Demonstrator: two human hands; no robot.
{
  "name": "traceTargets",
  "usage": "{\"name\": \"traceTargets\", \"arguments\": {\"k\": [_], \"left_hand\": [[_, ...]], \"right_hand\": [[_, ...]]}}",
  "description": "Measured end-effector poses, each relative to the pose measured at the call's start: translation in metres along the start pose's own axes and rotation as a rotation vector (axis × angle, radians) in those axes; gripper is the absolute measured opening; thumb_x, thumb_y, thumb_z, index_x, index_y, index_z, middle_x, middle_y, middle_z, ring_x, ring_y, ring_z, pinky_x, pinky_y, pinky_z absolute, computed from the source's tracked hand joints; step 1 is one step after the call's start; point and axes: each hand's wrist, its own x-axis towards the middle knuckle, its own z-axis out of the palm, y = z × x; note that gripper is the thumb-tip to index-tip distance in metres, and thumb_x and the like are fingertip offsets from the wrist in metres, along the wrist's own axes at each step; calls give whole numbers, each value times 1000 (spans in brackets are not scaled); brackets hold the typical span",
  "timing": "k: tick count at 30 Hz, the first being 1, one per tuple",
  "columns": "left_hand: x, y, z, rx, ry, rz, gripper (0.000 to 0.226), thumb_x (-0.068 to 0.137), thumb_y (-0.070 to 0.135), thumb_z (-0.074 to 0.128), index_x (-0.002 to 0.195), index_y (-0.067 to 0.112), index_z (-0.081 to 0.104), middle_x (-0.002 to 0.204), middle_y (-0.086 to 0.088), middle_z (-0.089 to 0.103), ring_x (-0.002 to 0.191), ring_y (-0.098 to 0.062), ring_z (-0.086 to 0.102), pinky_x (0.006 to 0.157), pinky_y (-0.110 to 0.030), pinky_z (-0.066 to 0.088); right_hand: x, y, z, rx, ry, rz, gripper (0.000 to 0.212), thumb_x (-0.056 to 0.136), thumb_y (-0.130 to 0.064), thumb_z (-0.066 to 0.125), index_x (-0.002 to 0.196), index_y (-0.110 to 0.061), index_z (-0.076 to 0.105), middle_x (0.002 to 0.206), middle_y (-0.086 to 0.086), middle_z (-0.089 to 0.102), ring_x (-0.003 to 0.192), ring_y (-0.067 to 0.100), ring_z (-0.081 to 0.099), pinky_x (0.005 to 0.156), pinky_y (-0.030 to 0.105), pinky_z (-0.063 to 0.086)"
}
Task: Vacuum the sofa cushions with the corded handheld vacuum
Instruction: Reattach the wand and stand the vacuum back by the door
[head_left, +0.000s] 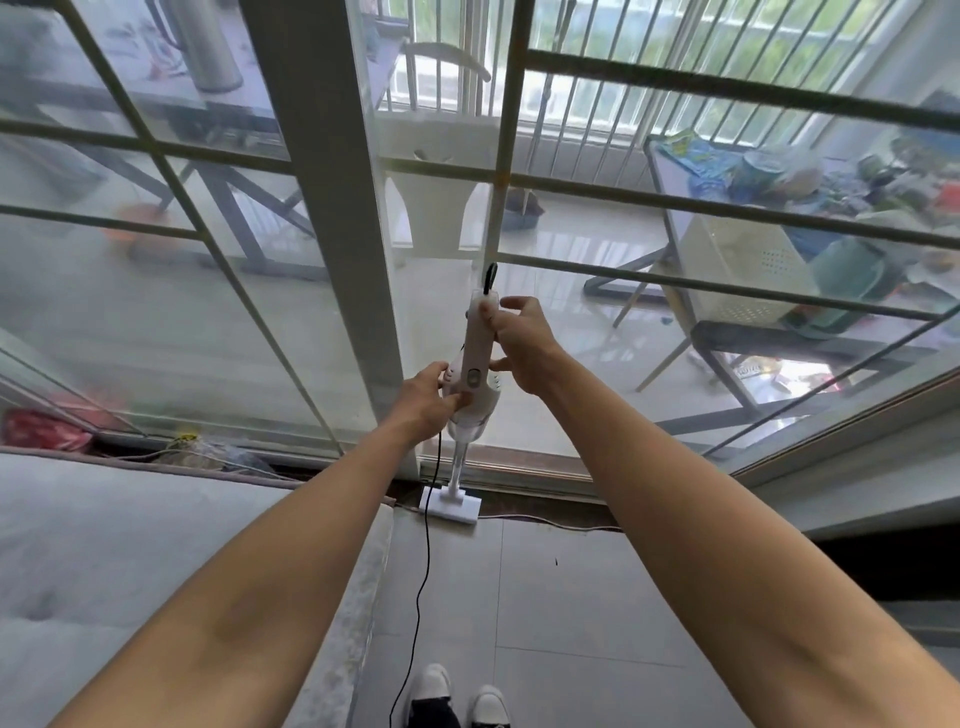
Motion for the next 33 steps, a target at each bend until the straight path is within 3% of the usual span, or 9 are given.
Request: {"name": "traceTargets", "arguments": {"k": [6, 13, 17, 20, 23, 27, 33], "left_hand": [[22, 11, 3, 14, 0, -24, 51, 93, 31, 66, 138, 15, 50, 133, -11, 62, 118, -28, 57, 86, -30, 42], [46, 17, 6, -11, 32, -65, 48, 93, 35, 65, 134, 16, 51, 128, -12, 63, 112, -28, 59, 87, -34, 48], [60, 19, 5, -55, 61, -99, 42, 93, 36, 64, 130, 18, 56, 120, -12, 67, 105, -29, 64, 84, -34, 53], [65, 18, 4, -84, 59, -108, 42, 92, 34, 66, 129, 17, 56, 117, -13, 68, 103, -30, 66, 88, -41, 58], [66, 16, 4, -98, 49, -112, 44, 91, 35, 67, 130, 18, 56, 117, -13, 68, 103, -30, 66, 89, -46, 58], [65, 19, 3, -117, 12, -132, 47, 92, 34, 66, 134, 18, 54, 120, -12, 65, 103, -28, 63, 92, -46, 57], [65, 17, -1, -108, -9, -166, 73, 86, 42, 70, 148, 18, 40, 133, -15, 57, 119, -34, 58, 99, -49, 52]], "right_hand": [[16, -19, -3, -128, 38, -6, 27, 102, -39, 49, 115, -15, 46, 117, 14, 61, 106, 32, 61, 86, 59, 54], [38, -38, -6, -211, 32, -27, 24, 103, -33, 50, 114, -12, 52, 110, 13, 62, 101, 31, 62, 76, 59, 58], [48, -43, -2, -213, 70, -50, 25, 103, -34, 48, 110, -11, 55, 90, 6, 60, 71, 20, 61, 68, 52, 59], [52, -44, -1, -226, 71, -50, 22, 104, -32, 47, 110, -13, 56, 85, 3, 58, 68, 18, 58, 72, 54, 59], [52, -46, -1, -238, 52, -36, 29, 104, -32, 47, 119, -10, 58, 94, 7, 62, 71, 20, 60, 76, 57, 58], [50, -44, 0, -233, 64, 1, 39, 101, -39, 46, 118, -7, 61, 105, 13, 66, 90, 32, 65, 80, 57, 57], [49, -35, -5, -214, 146, -6, 53, 95, -50, 47, 121, -7, 62, 113, 13, 67, 99, 33, 64, 90, 51, 55]]}}
